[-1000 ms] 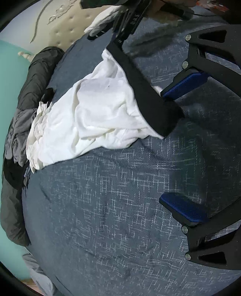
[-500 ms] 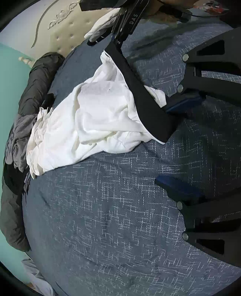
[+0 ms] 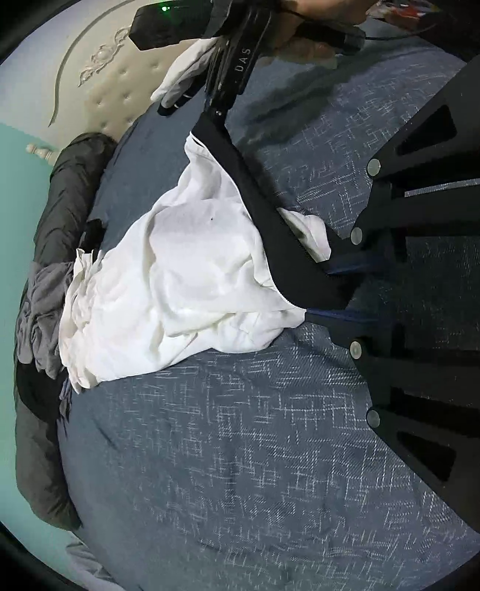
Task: Fold clothes
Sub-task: 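Drag the shirt hem with the right tool while the left tool approaches the hem, then grasp the black hem with the left tool while the right tool holds it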
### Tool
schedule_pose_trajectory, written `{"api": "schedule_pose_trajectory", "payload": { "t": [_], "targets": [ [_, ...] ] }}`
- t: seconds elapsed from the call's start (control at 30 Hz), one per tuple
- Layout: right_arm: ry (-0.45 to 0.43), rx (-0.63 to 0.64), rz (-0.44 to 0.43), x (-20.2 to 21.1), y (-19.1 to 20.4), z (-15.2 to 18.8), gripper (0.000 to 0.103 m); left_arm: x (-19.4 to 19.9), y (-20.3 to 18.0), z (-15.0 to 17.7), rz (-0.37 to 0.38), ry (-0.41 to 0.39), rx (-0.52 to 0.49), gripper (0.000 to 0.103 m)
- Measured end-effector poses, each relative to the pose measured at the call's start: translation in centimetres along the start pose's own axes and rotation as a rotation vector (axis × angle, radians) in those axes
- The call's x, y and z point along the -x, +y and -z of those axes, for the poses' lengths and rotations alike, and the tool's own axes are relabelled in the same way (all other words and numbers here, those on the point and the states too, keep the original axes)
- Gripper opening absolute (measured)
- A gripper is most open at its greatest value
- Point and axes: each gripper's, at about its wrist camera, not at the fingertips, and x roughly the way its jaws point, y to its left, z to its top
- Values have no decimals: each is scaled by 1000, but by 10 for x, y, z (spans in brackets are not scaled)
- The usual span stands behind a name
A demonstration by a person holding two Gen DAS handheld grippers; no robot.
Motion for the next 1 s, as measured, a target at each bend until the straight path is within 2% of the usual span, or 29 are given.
{"api": "schedule_pose_trajectory", "payload": {
  "t": [0.37, 0.6, 0.7, 0.8, 0.87, 1.0],
  "targets": [
    [-7, -14, -18, -2, 1, 0, 15, 1, 13, 14, 25, 6, 15, 19],
    [-13, -24, -23, 0, 1, 0, 15, 7, 15, 12, 38, -1, 16, 11],
    [-30, -6, -29, 11, 6, -4, 11, 30, 17, 4, 30, -38, 8, 6],
    [-52, -9, -49, 29, 11, -14, 5, 54, 18, -4, 22, -77, -1, 6],
    [-79, -3, -48, 48, 18, -24, 4, 69, 19, -9, 16, -103, -6, 6],
    [-151, 13, -44, 95, 35, -49, 4, 117, -1, -40, -4, -183, -54, 6]
  ]
}}
